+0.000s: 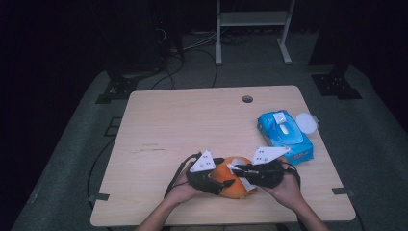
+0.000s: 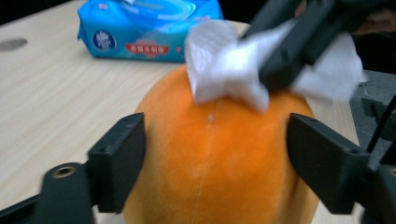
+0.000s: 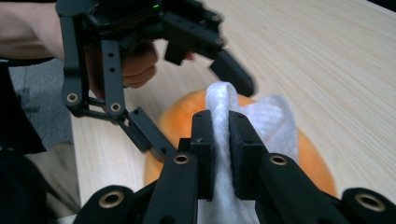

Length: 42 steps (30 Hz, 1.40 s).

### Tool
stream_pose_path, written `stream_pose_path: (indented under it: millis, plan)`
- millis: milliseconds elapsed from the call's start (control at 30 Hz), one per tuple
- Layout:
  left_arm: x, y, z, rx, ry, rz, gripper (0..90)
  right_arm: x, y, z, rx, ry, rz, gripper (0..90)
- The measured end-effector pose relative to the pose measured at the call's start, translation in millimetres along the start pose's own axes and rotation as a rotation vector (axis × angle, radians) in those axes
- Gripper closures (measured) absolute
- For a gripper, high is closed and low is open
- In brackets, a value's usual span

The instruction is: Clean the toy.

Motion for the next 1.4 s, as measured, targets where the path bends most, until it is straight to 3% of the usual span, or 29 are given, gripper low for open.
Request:
stream_pose_path:
  millis: [67, 133, 200, 233, 267, 400, 500, 600, 867, 1000, 1033, 1067, 1100, 1333, 1400]
  plan:
    - [5.8, 2.1, 2.3, 0.017, -0.003, 0.022, 26.1, -8.3, 7.7, 3.4, 0.005, 0.015, -0.023, 80.6]
    - [10.3, 3.4, 4.4, 0.026, -0.005, 0.054, 26.2, -16.8, 17.0, 8.4, -0.008, 0.013, -0.078, 80.6]
    - [12.7, 4.6, 5.5, 0.032, -0.009, 0.057, 26.2, -20.2, 20.6, 11.5, -0.010, 0.014, -0.101, 80.6]
    - [14.4, 4.9, 6.4, 0.029, -0.008, 0.064, 26.2, -25.1, 25.0, 17.4, -0.006, 0.037, -0.116, 80.6]
    - [14.9, 3.7, 7.3, 0.020, 0.003, 0.076, 25.8, -25.4, 24.8, 17.7, -0.012, 0.039, -0.116, 80.6]
    - [7.2, -11.0, 5.6, -0.055, 0.024, 0.027, 16.2, -19.3, 15.9, 10.3, -0.025, 0.025, -0.093, 80.6]
    - [4.9, -7.3, 1.0, -0.028, 0.022, 0.009, 20.0, -11.4, 4.2, 6.8, -0.040, -0.001, -0.056, 80.4]
    - [10.3, -2.1, 1.1, -0.009, 0.017, 0.046, 25.2, -8.3, 4.9, 4.7, -0.019, 0.002, -0.032, 80.3]
    - [24.8, 3.7, 8.4, 0.001, -0.002, 0.103, 27.3, -26.7, 30.8, 14.6, -0.008, 0.027, -0.137, 80.3]
    - [28.4, 4.1, 8.8, -0.008, 0.000, 0.122, 27.4, -13.0, 14.2, 11.6, -0.051, -0.020, -0.103, 80.2]
    - [28.4, 4.1, 8.8, -0.008, 0.000, 0.122, 27.3, -13.0, 14.2, 11.6, -0.051, -0.020, -0.103, 80.2]
    - [29.1, 4.9, 9.5, -0.005, 0.002, 0.127, 27.3, -4.6, 8.9, 6.2, -0.035, -0.029, -0.062, 80.2]
    - [29.2, 5.4, 10.3, -0.006, 0.004, 0.131, 27.4, -4.1, 8.7, 5.3, -0.033, -0.027, -0.056, 80.2]
    - [30.7, 6.2, 11.3, -0.019, 0.010, 0.141, 28.0, -31.7, 34.5, 14.2, -0.015, 0.040, -0.160, 80.2]
    - [31.0, 6.1, 10.4, -0.022, 0.012, 0.145, 28.0, -31.9, 34.8, 14.5, -0.012, 0.044, -0.159, 80.3]
Point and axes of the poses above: each handheld gripper's, and its own axes: z roughly backward along the jaws, y roughly out of its underside, x roughly to its left, the point moved 8 cm from there along -z, roughly forward along the jaws, and after that the axes turned 13 degrees about z, right-handed, at the moved point
